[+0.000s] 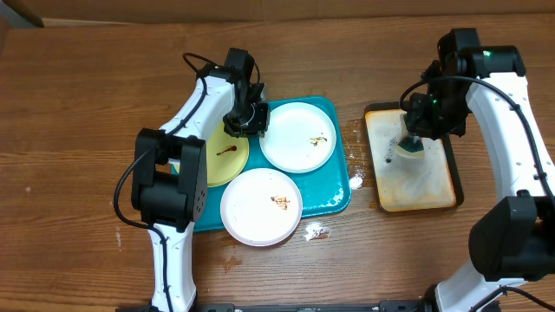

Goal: Clean dirty plates on tray and stack at the side

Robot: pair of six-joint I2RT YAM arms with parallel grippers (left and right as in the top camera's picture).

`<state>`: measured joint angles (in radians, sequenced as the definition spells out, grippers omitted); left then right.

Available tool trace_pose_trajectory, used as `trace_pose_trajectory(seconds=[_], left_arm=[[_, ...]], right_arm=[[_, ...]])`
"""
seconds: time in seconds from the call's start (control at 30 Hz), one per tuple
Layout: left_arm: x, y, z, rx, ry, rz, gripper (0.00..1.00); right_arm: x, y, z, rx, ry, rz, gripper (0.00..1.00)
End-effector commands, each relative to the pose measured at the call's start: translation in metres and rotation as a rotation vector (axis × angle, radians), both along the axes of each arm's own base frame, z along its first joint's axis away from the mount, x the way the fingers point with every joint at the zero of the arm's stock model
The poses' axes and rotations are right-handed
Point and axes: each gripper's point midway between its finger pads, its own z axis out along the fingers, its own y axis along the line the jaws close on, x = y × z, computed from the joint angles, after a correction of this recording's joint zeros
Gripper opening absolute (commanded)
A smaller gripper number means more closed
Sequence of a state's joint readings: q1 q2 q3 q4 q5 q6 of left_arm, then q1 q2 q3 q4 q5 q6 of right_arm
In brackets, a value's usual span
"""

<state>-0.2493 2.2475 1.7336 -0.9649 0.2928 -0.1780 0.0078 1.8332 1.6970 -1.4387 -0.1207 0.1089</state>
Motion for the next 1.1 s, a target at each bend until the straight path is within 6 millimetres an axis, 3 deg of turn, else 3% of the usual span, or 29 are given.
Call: trace_pose_trajectory(seconds=[0.0,0.07,0.27,0.5,1.07], left_arm=[[0.001,-0.010,-0.003,-0.003,0.010,0.005,0.04],[0.000,-0.011,-0.004,0.008,0.009,0.005,0.04],[-0.003,-0.019,-0.004,0.010,0.006,-0.010,0.04],[-0.004,-0.022,-0.004,0.009,0.014,0.005,0.04],[-0.005,-0.022,-0.004,0.005,0.026,0.025,0.04]], right_arm=[[0.005,-0.003,0.019,-0.011,-0.069,-0.022,0.04],[0.007,-0.001,0.020,0.000,-0.076,-0.017,0.04],[0.016,0.056,0.030,0.195,-0.137,0.113,0.04],[0.019,0.110,0.026,0.228,-0.152,0.163,0.04],[0.016,0.214,-0.074,0.302,0.036,0.267,0.04]])
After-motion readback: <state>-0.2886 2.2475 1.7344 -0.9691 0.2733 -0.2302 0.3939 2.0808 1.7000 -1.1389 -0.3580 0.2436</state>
